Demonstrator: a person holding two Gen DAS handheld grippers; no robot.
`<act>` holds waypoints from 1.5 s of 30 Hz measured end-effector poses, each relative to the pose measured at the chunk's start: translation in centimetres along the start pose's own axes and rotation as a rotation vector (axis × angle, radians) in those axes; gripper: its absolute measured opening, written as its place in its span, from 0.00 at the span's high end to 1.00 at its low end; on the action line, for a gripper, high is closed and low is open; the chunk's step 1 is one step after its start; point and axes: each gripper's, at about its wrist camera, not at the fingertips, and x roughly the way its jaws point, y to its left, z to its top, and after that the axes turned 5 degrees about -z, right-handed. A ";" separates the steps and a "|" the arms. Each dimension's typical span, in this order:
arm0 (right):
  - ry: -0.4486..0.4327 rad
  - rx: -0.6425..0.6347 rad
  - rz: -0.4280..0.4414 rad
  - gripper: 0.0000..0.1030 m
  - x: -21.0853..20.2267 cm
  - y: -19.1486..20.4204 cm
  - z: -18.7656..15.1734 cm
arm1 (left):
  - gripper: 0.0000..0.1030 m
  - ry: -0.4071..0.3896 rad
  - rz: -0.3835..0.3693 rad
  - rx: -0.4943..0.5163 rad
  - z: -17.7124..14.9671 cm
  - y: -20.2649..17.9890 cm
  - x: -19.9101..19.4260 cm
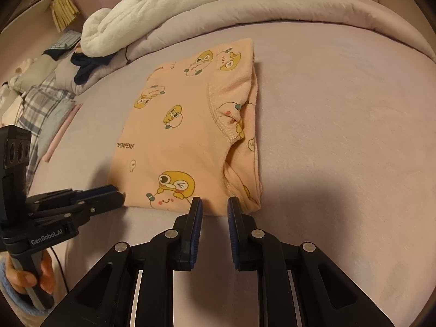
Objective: Fold small clothes
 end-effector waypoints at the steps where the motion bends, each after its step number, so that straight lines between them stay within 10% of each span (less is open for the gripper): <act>1: 0.002 0.001 -0.003 0.84 0.0 0.0 0.0 | 0.82 0.002 0.002 0.000 -0.1 0.0 -0.1; 12: 0.006 0.023 -0.051 0.71 -0.6 -0.9 -0.2 | 0.77 0.016 0.046 0.010 -1.3 0.1 -1.2; 17: 0.004 0.069 -0.040 0.70 -1.0 -1.9 -0.4 | 0.44 -0.018 0.043 -0.014 -1.9 0.4 -2.4; 30: -0.028 0.149 0.003 0.70 -3.1 -3.3 -1.5 | 0.23 -0.034 -0.025 -0.103 -2.4 0.3 -4.4; 34: -0.050 0.161 0.018 0.49 -4.1 -3.2 -1.7 | 0.17 -0.047 -0.052 -0.140 -2.3 0.1 -5.0; 45: -0.075 0.207 0.077 0.39 -5.3 -3.0 -2.0 | 0.01 -0.134 -0.075 -0.231 -2.9 0.2 -7.6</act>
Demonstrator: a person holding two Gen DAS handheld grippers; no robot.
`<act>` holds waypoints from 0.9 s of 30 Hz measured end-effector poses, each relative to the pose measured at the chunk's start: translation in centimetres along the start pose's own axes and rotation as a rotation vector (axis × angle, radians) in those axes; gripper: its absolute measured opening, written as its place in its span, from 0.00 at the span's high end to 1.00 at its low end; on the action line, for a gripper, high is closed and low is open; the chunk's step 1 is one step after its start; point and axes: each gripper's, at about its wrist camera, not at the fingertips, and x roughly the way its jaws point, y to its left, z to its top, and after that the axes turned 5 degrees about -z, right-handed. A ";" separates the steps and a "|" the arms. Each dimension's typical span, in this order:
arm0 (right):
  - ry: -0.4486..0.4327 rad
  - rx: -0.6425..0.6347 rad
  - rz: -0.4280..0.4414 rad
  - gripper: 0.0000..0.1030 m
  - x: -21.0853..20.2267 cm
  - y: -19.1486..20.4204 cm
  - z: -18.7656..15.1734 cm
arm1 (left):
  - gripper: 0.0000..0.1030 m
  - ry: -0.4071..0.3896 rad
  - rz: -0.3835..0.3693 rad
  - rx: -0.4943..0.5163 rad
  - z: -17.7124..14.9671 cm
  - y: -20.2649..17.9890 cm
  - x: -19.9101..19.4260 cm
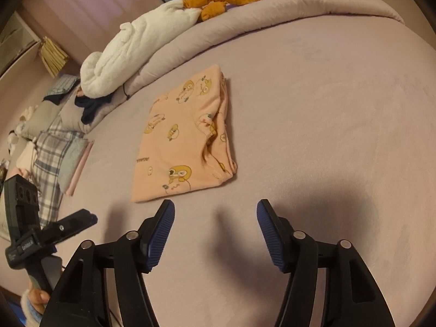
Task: Fold small clothes
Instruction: 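Raise both open grippers back from the folded peach shirt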
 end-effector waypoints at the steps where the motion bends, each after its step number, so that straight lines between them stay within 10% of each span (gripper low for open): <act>1: -0.010 0.000 -0.003 0.39 -0.2 0.1 0.1 | 0.01 -0.009 0.012 0.004 0.0 -0.1 -0.2; 8: -0.081 -0.011 -0.026 0.38 -1.5 1.1 0.4 | 0.00 -0.062 0.040 0.060 -0.2 -1.2 -1.5; 20: -0.219 -0.036 -0.004 0.14 -4.6 1.7 0.0 | 0.00 -0.215 -0.144 0.152 -0.9 -2.8 -5.1; 27: -0.288 -0.121 0.125 0.00 -5.1 2.9 -0.4 | 0.00 -0.156 -0.055 0.208 -0.9 -3.9 -4.3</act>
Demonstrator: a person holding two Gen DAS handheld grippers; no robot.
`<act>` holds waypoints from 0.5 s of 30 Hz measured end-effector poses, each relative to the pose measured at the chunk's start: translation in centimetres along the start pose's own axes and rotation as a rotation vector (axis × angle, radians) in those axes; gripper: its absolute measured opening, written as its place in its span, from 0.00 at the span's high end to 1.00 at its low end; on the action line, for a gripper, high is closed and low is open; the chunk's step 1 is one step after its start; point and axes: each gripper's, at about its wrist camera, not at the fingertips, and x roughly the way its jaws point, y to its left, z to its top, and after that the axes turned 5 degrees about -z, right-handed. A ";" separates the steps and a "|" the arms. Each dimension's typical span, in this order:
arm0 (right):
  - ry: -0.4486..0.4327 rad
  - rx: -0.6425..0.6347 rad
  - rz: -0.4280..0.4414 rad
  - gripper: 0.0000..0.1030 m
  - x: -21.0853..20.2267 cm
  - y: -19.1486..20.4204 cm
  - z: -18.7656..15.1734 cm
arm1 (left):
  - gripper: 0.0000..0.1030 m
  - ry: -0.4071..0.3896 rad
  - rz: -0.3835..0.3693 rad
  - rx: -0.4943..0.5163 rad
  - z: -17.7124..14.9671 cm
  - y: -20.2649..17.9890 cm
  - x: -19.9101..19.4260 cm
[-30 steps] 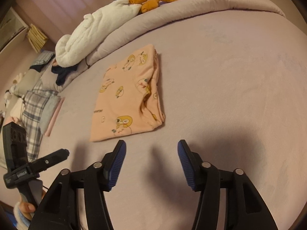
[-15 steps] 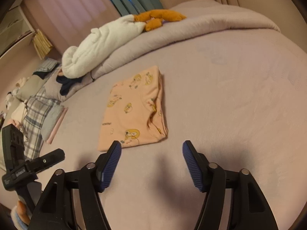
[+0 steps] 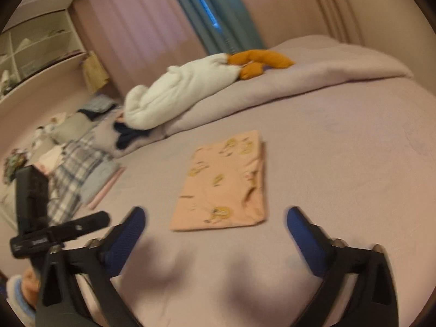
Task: Fold small clothes
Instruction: 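Raise both open grippers back from the folded peach shirt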
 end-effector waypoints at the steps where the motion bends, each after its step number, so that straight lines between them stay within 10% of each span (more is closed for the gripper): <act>1: -0.004 0.023 0.022 0.00 0.2 -0.2 -0.1 | 0.00 0.004 0.008 0.001 0.0 0.0 0.1; 9: -0.131 -0.043 0.014 0.00 -0.7 0.9 -0.8 | 0.00 0.016 0.036 -0.043 0.2 1.0 1.0; 15: 0.068 0.062 -0.071 0.00 1.4 -1.2 0.1 | 0.00 0.046 0.052 -0.061 0.7 1.8 2.3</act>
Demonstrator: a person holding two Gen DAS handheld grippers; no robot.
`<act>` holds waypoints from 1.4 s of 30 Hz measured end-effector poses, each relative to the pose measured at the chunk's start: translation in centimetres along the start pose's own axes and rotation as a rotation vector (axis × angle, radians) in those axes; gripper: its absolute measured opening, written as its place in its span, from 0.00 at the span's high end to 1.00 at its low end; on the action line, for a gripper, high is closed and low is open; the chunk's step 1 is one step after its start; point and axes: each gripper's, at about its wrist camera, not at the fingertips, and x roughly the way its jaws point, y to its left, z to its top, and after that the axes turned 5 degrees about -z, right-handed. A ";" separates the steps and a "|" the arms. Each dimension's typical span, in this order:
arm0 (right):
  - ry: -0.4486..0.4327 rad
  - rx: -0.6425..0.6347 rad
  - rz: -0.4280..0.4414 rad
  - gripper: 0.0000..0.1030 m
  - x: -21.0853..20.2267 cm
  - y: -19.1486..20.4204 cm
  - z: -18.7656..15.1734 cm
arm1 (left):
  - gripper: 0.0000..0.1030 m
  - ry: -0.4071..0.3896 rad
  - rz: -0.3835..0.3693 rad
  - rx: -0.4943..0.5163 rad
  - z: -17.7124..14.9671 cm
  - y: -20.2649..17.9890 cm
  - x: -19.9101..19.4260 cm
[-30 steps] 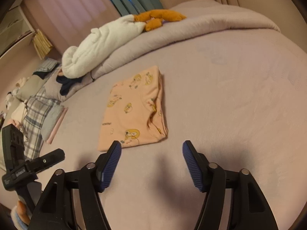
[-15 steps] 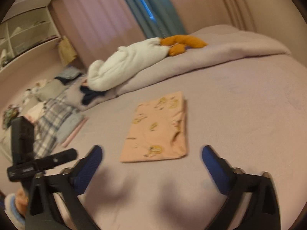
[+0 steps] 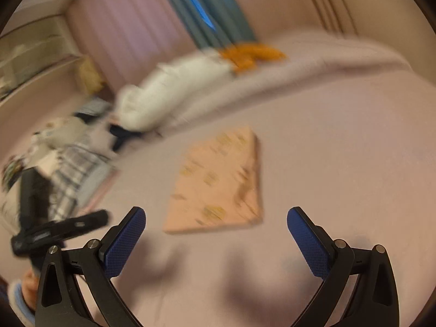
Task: Fold small clothes
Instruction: 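Raise both open grippers back from the folded peach shirt, then move both open grippers down to the edge of the folded shirt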
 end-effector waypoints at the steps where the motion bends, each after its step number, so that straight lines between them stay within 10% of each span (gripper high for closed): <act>1: 0.062 0.031 -0.010 0.00 0.8 -0.7 0.2 | 0.00 0.007 0.012 0.005 0.1 0.1 0.3; 23: 0.263 0.184 0.140 0.00 7.3 -4.2 2.9 | 0.01 0.135 0.053 -0.108 3.4 5.0 7.9; 42: 0.362 0.181 0.074 0.00 12.3 -4.5 4.9 | 0.03 0.181 0.003 -0.156 5.9 6.5 12.4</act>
